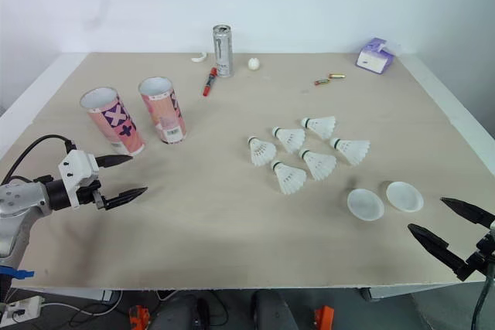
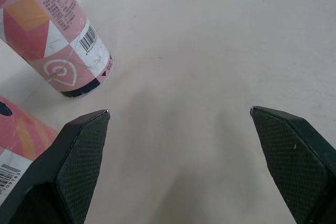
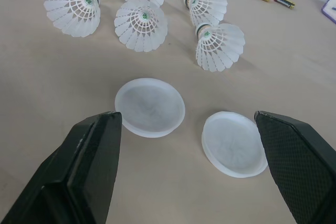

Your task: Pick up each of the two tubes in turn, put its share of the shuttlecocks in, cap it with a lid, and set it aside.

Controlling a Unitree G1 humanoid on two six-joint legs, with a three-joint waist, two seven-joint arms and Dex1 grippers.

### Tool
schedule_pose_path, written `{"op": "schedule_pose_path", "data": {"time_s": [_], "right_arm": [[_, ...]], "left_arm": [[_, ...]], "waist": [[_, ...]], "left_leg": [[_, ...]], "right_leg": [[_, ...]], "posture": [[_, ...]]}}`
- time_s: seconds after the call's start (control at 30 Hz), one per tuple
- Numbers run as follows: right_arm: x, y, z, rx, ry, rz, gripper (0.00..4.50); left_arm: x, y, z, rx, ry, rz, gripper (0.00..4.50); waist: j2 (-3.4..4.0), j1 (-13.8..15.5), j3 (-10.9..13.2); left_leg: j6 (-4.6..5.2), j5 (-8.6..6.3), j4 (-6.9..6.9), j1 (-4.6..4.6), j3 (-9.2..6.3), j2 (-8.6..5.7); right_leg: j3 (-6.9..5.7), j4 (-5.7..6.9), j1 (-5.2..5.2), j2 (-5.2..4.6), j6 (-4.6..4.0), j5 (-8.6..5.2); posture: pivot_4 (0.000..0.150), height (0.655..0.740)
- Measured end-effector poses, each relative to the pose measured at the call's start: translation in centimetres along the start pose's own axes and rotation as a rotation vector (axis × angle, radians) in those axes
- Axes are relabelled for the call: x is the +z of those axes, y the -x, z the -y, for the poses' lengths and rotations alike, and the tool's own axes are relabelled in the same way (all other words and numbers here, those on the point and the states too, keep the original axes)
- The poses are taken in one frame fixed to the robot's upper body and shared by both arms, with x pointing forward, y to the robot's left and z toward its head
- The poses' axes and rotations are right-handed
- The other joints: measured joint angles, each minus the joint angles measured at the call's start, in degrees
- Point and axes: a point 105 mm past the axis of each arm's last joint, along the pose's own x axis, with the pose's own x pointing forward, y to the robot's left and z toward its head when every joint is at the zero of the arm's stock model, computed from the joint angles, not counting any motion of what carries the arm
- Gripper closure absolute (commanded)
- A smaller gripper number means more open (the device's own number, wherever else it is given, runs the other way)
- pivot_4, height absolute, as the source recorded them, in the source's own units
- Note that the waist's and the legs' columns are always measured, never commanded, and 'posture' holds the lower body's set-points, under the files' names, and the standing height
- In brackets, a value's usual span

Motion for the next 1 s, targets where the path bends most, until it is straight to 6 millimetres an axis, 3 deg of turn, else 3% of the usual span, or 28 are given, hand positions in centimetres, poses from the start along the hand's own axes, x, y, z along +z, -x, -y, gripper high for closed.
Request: {"op": "schedule_pose_path", "data": {"time_s": [0.83,1.0], "right_arm": [[1.2,-1.1,0.2,-0.006,-0.001,0.031,0.15],[4.5,-4.8,0.4,0.008,0.029,0.15,0.15]], "left_arm": [[0.5,-0.1,0.9,-0.077,0.001,0.051,0.0],[0.4,-0.7,0.7,0.068,0.063,0.089,0.0]], "waist": [[0.0,-0.02,0.0],[0.0,-0.39,0.0]], "left_leg": [[0.0,0.0,0.0,0.0,0.01,0.01],[0.02,0.02,0.02,0.08,0.07,0.01]], "right_leg": [[0.01,0.0,0.0,0.03,0.01,0.01],[0.06,0.0,0.0,0.03,0.17,0.22]], "posture": [[0.15,0.74],[0.15,0.74]]}}
